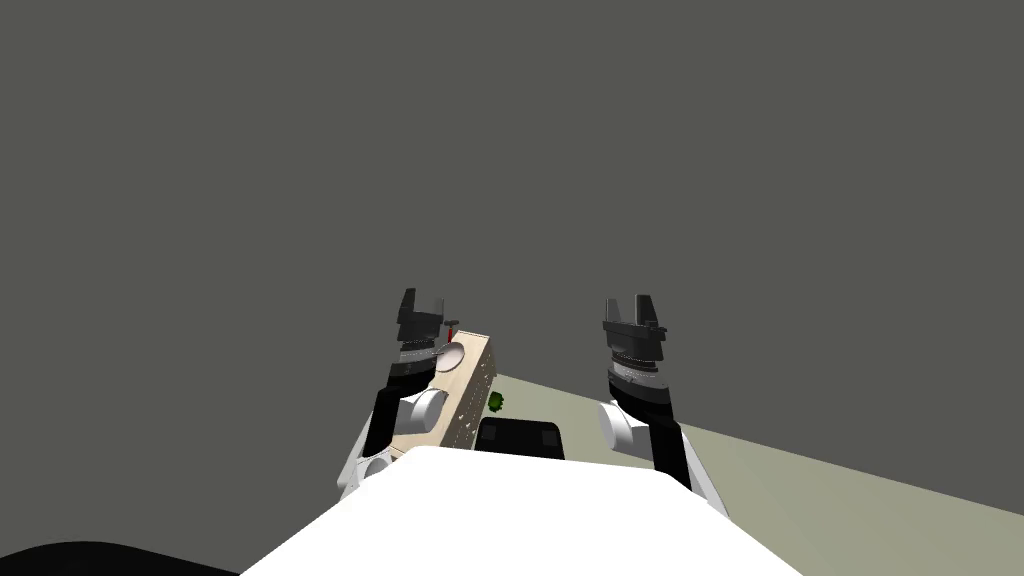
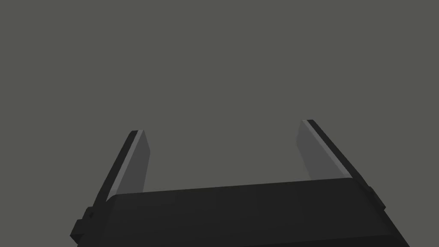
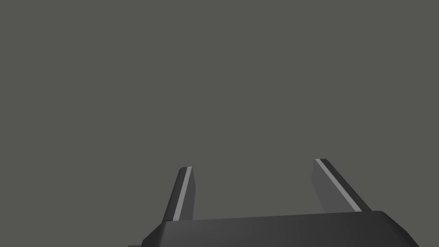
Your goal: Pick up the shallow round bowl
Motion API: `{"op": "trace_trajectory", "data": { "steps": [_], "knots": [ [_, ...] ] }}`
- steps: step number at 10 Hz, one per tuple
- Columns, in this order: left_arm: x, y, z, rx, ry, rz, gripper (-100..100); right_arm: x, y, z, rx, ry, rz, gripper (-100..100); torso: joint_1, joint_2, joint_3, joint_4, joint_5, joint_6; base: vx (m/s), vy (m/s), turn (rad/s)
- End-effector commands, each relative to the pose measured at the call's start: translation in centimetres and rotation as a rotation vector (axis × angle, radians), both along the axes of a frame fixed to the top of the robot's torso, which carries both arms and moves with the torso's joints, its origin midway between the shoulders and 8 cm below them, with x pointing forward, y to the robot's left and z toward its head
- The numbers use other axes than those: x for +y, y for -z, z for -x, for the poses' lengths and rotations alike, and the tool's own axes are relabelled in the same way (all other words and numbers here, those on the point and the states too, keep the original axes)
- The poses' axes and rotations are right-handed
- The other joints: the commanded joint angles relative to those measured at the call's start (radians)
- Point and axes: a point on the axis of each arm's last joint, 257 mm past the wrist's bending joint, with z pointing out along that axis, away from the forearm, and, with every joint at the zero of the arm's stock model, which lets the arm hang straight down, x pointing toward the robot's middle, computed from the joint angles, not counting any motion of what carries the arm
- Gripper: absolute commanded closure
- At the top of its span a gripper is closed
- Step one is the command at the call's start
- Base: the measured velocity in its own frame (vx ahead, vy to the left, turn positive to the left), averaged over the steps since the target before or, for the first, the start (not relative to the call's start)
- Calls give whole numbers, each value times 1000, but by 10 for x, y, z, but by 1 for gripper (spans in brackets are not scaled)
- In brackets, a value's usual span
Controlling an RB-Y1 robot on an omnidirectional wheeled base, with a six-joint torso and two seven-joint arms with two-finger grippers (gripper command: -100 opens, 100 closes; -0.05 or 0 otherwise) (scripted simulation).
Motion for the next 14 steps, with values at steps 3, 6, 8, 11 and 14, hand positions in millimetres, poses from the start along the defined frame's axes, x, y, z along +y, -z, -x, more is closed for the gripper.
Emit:
{"op": "trace_trajectory", "data": {
  "steps": [3, 6, 8, 11, 14],
  "knots": [
    [13, 29, -22, 99, -9, -30, -100, 0, 0, 0, 0, 0, 0, 0, -4, 3, 2, 1, -1, 0, -53, -71, 22],
    [31, 60, -44, 199, -27, -41, -100, 0, 0, 0, 0, 0, 0, 0, -5, 3, 2, 1, -1, 0, -42, -75, 26],
    [38, 73, -53, 239, -35, -42, -100, 0, 0, 0, 0, 0, 0, 0, -4, 2, 1, 0, -1, 0, -22, -50, 20],
    [64, 109, -79, 354, -63, -40, -100, 0, 0, 0, 0, 0, 0, 0, -3, 1, 1, 0, -1, 0, -24, -56, 33],
    [77, 136, -89, 428, -78, -30, -100, 0, 0, 0, 0, 0, 0, 0, -3, 1, 1, 0, -1, 0, -17, -50, 18]
  ]
}}
